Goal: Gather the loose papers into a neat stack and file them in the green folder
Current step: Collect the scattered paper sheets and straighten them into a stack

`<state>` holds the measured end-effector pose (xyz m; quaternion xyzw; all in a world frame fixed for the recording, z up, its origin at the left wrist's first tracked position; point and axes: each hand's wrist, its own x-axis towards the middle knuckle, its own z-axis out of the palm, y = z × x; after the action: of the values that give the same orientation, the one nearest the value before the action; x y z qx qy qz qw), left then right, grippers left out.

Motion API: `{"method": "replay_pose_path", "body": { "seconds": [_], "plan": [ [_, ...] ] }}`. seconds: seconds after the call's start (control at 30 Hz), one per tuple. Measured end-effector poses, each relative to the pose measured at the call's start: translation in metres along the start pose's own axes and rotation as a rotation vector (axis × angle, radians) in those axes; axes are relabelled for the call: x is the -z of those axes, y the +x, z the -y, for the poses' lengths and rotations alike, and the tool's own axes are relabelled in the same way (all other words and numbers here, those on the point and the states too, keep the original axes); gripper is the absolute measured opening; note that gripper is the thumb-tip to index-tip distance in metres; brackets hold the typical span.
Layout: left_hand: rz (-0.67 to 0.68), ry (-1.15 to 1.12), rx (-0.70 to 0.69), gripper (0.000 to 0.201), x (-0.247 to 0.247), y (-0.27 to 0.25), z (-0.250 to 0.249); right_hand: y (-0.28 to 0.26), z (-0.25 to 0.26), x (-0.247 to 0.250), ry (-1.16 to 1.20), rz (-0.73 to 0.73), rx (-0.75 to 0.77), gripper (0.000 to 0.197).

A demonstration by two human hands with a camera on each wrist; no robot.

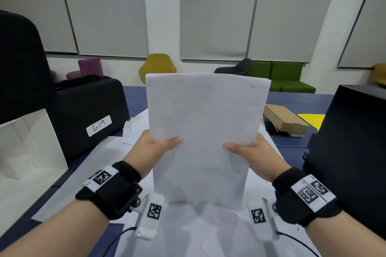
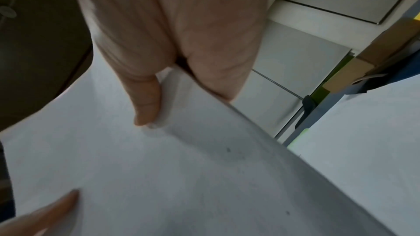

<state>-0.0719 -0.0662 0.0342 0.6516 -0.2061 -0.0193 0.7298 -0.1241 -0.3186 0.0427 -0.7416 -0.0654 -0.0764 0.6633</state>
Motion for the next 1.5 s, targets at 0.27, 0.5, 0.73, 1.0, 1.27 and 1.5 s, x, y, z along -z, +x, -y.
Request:
{"method": "replay_pose_path", "body": {
  "seconds": [0.27, 0.5, 0.73, 1.0, 1.27, 1.5],
  "plan": [
    [0.018, -0.054, -0.048, 0.038, -0.002, 0.004, -0.006, -0.003, 0.010, 0.006, 0.031, 0.013, 0.106, 0.029],
    [0.028, -0.027, 0.126, 0.058, -0.004, -0.007, 0.038, -0.006, -0.024, 0.004, -0.083, 0.060, -0.037, 0.028],
    [-0.082, 0.068, 0.123, 0.029, -0.010, 0.008, 0.042, 0.003, -0.026, 0.003, -0.107, 0.027, -0.068, 0.027],
    [-0.104, 0.201, 0.163, 0.036, -0.006, 0.013, 0.029, 0.006, -0.014, 0.021, -0.212, 0.090, -0.137, 0.015],
    [-0.007, 0.395, 0.359, 0.021, 0.033, 0.002, 0.039, -0.017, -0.010, 0.086, -1.004, 0.228, -0.713, 0.029],
    [-0.056, 0.285, 0.500, 0.050, 0.069, -0.008, 0.059, -0.039, -0.053, 0.117, -1.360, 0.299, -0.943, 0.090]
  ]
}}
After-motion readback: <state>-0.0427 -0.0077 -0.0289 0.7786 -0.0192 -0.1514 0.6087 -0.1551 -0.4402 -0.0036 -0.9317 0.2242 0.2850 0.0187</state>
